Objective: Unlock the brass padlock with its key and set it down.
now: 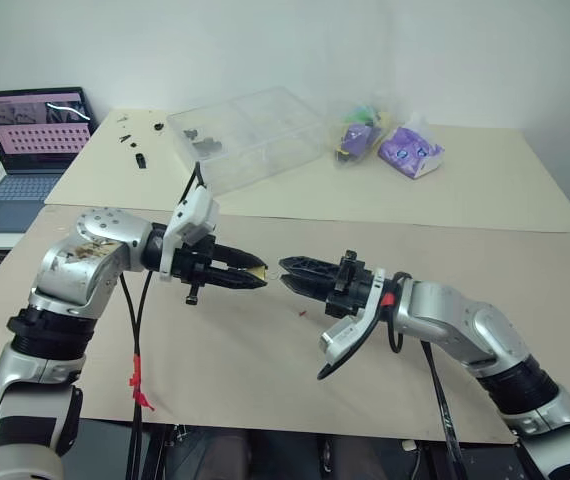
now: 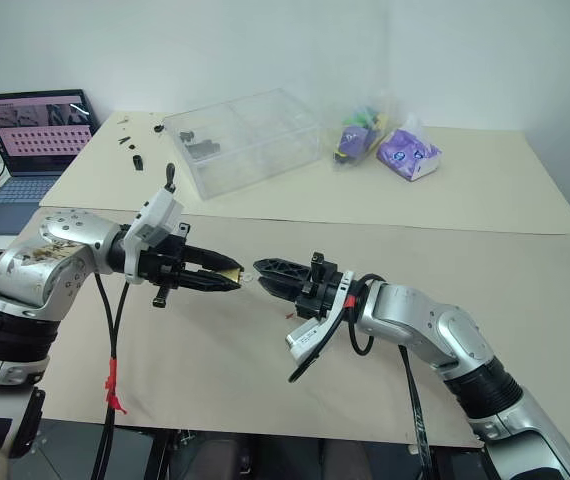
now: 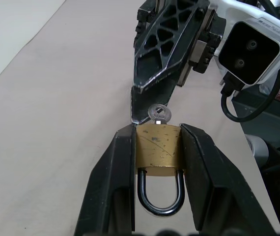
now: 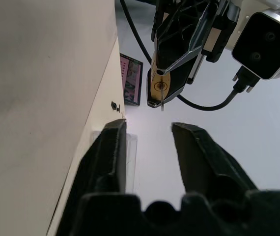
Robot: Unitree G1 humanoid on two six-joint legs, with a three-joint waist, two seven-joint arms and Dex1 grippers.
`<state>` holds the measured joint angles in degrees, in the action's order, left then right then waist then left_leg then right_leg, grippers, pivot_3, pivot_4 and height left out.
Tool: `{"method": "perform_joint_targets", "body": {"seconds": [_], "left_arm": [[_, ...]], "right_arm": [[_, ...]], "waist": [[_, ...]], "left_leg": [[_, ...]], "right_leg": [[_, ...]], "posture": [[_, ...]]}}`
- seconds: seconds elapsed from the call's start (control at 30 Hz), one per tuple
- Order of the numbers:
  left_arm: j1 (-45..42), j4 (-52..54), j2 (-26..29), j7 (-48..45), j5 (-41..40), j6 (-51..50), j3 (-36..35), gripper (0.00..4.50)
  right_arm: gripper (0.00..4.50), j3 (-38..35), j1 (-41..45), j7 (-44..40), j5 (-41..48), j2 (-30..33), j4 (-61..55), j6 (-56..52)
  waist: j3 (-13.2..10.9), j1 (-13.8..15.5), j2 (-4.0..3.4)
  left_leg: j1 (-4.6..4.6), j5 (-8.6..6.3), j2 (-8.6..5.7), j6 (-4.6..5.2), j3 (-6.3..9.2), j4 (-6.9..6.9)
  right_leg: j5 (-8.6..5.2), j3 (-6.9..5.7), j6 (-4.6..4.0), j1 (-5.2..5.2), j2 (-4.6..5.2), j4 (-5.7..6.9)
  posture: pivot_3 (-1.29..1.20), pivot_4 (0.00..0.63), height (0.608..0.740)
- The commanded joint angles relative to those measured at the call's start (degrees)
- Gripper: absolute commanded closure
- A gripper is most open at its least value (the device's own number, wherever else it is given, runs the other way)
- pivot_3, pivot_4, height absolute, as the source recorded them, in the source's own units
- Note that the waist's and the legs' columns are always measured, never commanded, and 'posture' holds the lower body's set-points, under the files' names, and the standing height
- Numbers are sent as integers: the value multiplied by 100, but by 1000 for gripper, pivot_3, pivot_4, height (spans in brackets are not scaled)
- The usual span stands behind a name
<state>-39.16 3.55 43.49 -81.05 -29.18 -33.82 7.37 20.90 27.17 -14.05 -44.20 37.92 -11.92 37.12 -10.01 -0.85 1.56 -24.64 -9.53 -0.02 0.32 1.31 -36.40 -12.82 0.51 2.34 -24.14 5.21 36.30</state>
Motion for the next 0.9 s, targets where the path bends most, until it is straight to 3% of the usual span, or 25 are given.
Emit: {"method": "perform_joint_targets", "body": {"seconds": [0.03,0.07,0.23,0.53,0.73,0.9], "left_arm": [[-120,122,-3,38,1,86,-62,3665],[-122,120,-7,50,1,89,-63,3665],[-140,96,-28,114,12,117,-56,3665],[-142,74,-56,186,21,152,-60,3665],[-153,74,-50,206,10,143,-63,3665],[-140,92,-43,208,7,143,-65,3665]], "right_arm": [[4173,-202,118,-15,3,-53,-252,38],[4474,-202,109,-24,-1,-60,-270,39],[4474,-148,57,-205,151,-99,-348,21],[4474,-10,-85,-1568,1729,-103,-332,-595],[4474,-233,-84,-1727,1796,-119,-185,-891],[3016,-339,-133,-1514,1471,-69,-100,-746]], "waist": [[0,1,0],[0,1,0],[0,0,0],[0,-1,0],[0,2,0],[0,4,0]], "left_leg": [[0,0,0,0,0,0],[0,0,0,0,0,-1],[1,0,0,0,-1,-2],[2,0,0,1,-1,-10],[6,-1,0,1,-2,-39],[33,1,1,0,-5,-46]], "right_leg": [[0,1,0,0,0,1],[1,1,-2,0,0,1],[1,1,-2,0,0,3],[6,2,-9,4,0,7],[-3,7,2,0,0,48],[-14,13,19,17,-2,57]], "posture": [[0,150,740],[0,150,740],[0,150,740],[0,150,740],[0,150,740],[0,150,740]]}}
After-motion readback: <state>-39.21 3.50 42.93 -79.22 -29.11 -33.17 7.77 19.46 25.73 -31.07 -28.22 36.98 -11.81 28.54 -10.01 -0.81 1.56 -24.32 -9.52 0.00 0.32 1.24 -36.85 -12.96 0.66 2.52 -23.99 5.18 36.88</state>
